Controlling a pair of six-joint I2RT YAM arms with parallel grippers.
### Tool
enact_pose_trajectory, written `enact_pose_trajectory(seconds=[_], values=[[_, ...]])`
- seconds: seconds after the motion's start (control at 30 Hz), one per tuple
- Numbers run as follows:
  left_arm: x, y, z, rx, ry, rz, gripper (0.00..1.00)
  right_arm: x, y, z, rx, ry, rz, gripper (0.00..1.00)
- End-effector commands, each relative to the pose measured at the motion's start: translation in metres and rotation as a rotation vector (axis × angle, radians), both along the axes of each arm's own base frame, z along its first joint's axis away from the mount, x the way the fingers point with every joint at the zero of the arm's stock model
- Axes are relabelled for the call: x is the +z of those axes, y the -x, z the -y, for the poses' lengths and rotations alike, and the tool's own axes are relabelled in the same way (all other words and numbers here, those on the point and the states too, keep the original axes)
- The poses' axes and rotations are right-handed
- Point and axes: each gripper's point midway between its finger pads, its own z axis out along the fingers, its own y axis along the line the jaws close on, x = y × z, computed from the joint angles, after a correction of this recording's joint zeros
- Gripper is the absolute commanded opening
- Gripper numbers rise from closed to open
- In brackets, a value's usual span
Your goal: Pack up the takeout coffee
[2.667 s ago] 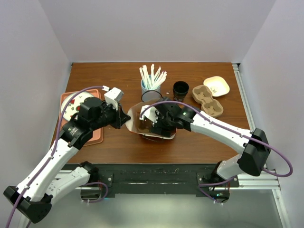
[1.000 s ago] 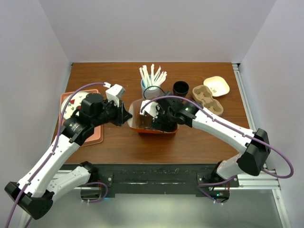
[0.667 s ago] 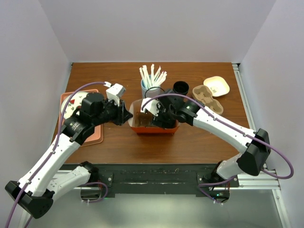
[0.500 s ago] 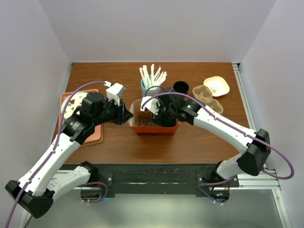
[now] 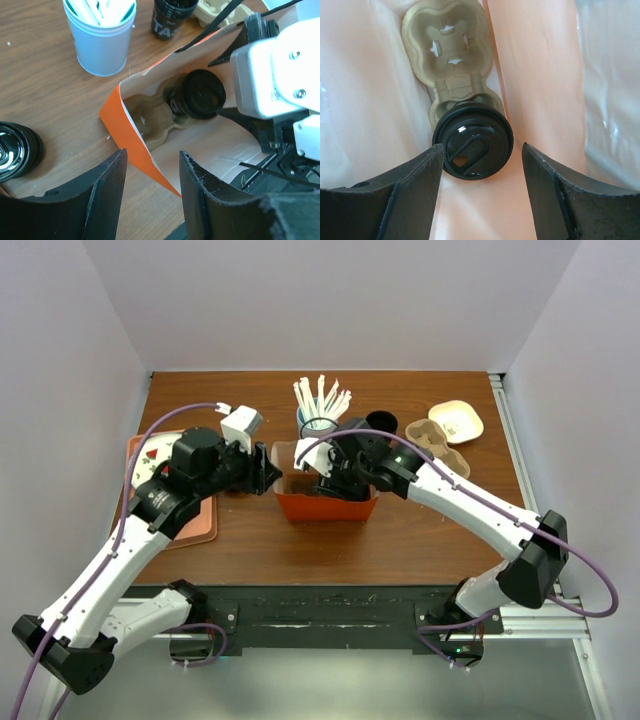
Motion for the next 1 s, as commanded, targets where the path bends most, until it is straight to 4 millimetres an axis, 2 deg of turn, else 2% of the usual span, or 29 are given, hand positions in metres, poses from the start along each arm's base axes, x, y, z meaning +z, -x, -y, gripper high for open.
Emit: enact_pose_trajectory(seconds=[0.0, 0.4, 0.67, 0.97], values=[[0.037, -0.013, 0.002, 0.018, 0.040, 0.117, 0.51, 0.018, -0.004, -0.009, 0.018, -0.041, 0.017, 0.67], [0.045, -0.018, -0.005, 0.052, 0.027, 0.153, 0.54, 0.044, -0.017, -0.016, -0.001, -0.110, 0.047, 0.61], [0.050, -0.020, -0.005, 0.056, 0.029, 0.171, 0.56, 0.060, -0.017, -0.013, -0.015, -0.136, 0.076, 0.58], [0.054, -0.022, -0.002, 0.050, 0.041, 0.185, 0.56, 0.074, -0.025, -0.009, -0.022, -0.148, 0.108, 0.49]])
